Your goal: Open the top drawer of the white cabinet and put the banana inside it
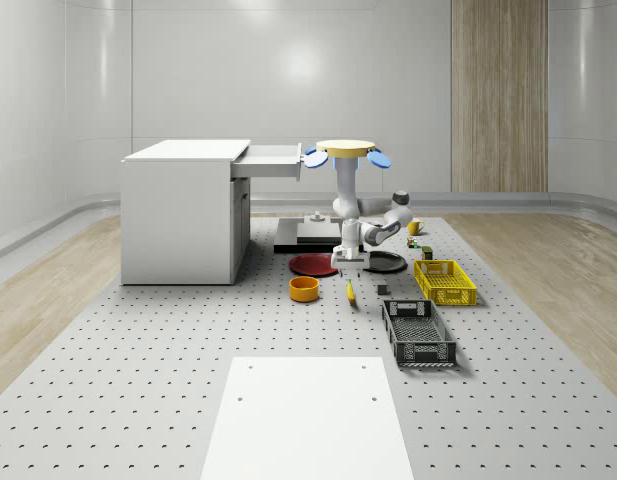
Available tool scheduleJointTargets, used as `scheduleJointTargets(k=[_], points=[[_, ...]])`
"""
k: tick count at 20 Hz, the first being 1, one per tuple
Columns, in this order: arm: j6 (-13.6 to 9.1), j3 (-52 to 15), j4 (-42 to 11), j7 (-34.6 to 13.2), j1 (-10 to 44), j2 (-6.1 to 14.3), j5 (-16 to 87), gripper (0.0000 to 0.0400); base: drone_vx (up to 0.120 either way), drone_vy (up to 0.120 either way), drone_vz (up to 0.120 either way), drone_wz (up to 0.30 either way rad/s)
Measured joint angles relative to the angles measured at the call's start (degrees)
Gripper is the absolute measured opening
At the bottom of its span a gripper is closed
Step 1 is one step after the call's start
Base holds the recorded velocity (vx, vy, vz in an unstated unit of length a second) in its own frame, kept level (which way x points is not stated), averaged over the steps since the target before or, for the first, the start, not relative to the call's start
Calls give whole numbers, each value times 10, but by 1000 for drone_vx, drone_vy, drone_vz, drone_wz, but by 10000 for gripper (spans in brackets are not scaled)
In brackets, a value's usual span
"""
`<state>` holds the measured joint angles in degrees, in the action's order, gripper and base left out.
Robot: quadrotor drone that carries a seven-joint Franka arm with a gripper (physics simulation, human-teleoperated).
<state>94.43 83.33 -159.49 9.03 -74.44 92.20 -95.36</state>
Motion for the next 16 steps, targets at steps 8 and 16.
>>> scheduleJointTargets(k=[8,16], points=[[0,0,0,0,0,0,0,400,0,20,-120,0],[0,0,0,2,-2,0,0,400,0,20,-20,0]])
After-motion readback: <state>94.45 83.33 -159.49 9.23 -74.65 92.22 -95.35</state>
